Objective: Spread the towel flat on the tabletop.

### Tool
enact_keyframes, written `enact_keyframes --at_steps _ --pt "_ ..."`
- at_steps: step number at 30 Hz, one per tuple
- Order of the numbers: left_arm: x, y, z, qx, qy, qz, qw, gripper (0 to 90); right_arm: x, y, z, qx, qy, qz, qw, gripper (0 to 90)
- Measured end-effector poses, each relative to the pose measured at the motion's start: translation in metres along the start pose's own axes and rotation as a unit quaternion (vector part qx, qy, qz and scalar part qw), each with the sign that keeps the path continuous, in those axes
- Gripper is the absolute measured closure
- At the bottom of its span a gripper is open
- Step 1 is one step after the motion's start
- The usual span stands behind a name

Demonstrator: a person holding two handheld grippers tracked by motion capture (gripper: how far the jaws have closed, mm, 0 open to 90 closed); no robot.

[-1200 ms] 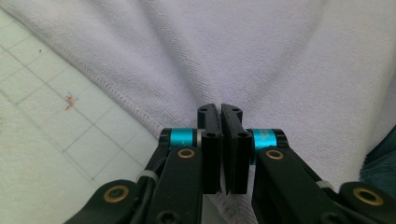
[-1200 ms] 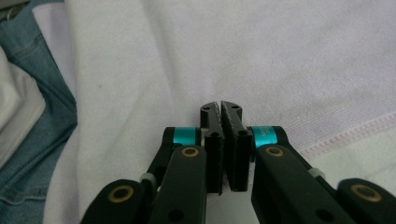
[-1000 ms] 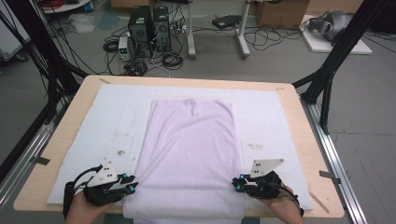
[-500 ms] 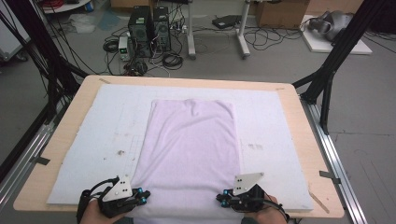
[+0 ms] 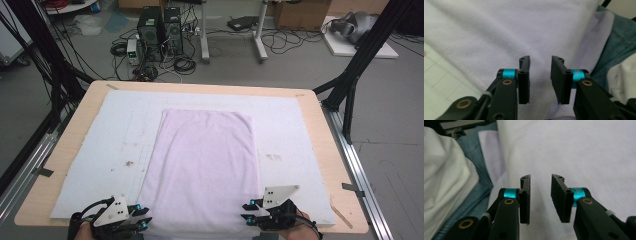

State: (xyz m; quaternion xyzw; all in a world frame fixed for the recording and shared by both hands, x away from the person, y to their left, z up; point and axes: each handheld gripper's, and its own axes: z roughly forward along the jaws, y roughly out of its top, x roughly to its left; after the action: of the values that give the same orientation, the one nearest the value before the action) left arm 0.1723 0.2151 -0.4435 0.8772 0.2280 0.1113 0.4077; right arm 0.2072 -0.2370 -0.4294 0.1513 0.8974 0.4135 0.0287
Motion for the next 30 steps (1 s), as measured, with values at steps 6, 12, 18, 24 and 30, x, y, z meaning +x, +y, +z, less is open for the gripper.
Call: enact_keyframes --at_steps 6,12,18,24,30 --pt "-0.004 -0.004 0.002 -0.008 0.016 0.005 0.9998 86.5 -0.003 -0.009 0.010 0.026 -0.012 0.001 0.9996 65.2" --pt "-0.008 -0.007 -0.001 -0.011 0.018 -0.003 0.9998 88.0 -0.008 -0.006 0.006 0.018 -0.015 0.008 0.9997 61.3" --pt "0.001 0.002 -0.010 -0.040 0.022 -0.028 0.9986 74.7 -0.022 0.007 0.000 -0.008 -0.016 0.030 0.9994 50.9" --pt "0.023 0.029 -0.013 -0.050 0.036 -0.032 0.9976 63.0 -0.042 0.027 -0.005 -0.030 -0.032 0.051 0.9977 39.1" --pt "0.046 0.046 -0.009 -0.055 0.034 -0.039 0.9971 53.6 -0.063 0.038 -0.007 -0.046 -0.056 0.066 0.9952 30.3"
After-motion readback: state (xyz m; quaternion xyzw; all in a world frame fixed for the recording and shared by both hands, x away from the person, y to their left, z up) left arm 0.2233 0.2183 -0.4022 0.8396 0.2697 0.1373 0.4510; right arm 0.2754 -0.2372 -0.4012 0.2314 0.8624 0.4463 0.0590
